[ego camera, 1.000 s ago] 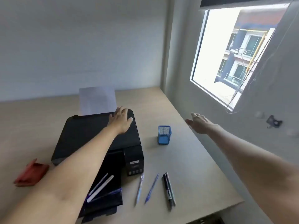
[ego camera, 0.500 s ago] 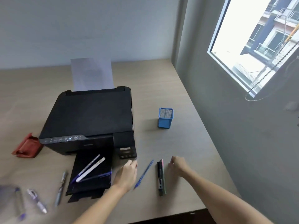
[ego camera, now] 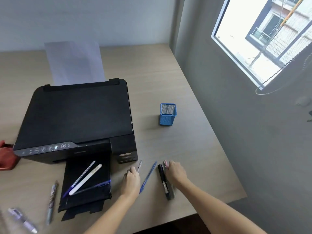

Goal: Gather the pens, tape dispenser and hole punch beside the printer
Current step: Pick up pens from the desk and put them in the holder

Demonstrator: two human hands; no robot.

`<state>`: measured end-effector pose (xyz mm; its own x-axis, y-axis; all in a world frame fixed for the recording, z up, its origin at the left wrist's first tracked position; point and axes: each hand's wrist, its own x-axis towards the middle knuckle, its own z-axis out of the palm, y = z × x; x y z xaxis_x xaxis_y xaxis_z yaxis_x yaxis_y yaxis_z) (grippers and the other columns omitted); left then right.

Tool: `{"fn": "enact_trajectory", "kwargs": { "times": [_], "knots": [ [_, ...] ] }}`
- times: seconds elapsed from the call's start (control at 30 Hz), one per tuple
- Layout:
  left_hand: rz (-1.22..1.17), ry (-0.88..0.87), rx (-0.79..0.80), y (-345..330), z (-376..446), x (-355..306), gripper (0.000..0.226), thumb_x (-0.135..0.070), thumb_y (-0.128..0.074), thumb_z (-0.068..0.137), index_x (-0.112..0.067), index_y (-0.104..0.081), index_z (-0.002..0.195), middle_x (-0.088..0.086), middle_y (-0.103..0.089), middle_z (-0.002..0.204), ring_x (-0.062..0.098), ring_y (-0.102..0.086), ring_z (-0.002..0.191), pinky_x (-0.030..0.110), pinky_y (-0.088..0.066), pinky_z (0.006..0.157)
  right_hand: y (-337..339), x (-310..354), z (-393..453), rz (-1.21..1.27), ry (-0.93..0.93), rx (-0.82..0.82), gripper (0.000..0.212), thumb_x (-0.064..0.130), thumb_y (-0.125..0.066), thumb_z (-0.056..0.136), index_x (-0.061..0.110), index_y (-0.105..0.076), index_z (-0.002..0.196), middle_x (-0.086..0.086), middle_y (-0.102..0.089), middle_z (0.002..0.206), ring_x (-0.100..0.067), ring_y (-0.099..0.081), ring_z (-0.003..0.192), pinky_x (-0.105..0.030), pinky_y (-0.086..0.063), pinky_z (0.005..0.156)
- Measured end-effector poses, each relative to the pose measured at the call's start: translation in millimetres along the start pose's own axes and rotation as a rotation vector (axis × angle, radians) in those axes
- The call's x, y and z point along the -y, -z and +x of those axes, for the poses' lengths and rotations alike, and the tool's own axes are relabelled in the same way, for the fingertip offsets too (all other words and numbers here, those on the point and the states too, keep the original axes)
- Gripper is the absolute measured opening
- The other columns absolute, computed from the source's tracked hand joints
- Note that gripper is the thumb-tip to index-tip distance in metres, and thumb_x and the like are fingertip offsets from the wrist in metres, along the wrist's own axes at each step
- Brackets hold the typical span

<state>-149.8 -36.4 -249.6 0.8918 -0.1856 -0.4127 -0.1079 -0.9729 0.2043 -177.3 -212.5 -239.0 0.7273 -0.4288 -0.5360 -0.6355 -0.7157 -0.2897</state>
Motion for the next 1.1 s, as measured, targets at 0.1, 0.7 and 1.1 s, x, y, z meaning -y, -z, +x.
{"fn": "enact_trajectory", "kwargs": {
  "times": [0.1,0.7,1.1],
  "knots": [
    [-0.073,-0.076,-0.011,-5.8,-0.7,-6.8,0.014,-0.020,-0.051,0.097,-0.007,-0.053,0.095,0.010,-0.072,0.084,0.024,-0.073,0.073,0.032,-0.050,0.052,-1.7,-2.0,-1.8,0.011,-0.029,-0.009,0.026,0.007,-0.031,0.090,0.002,-0.052,0.104,-0.022,-0.058,0.115,-0.038,-0.058,0.106,-0.040,-0.046,0.083],
    [0.009,-0.123,0.103,-9.4,6.1,-16.7,0.020,-0.015,-0.034,0.100,-0.008,-0.046,0.115,0.011,-0.056,0.124,0.026,-0.057,0.116,0.036,-0.048,0.091,-23.1,-16.6,-18.2,-0.005,0.061,-0.007,0.013,0.023,-0.042,0.090,0.017,-0.031,0.087,-0.016,-0.055,0.115,-0.035,-0.054,0.108,-0.040,-0.041,0.081],
    [-0.272,-0.226,0.134,157.5,106.1,-127.3,0.023,-0.005,-0.040,0.093,0.002,-0.053,0.110,0.025,-0.061,0.114,0.040,-0.060,0.106,0.044,-0.050,0.084,149.3,20.1,64.1,1.108,0.045,-0.247,0.026,0.035,-0.048,0.095,0.014,-0.054,0.080,0.000,-0.050,0.071,-0.017,-0.045,0.064,-0.032,-0.036,0.062]
  ]
}}
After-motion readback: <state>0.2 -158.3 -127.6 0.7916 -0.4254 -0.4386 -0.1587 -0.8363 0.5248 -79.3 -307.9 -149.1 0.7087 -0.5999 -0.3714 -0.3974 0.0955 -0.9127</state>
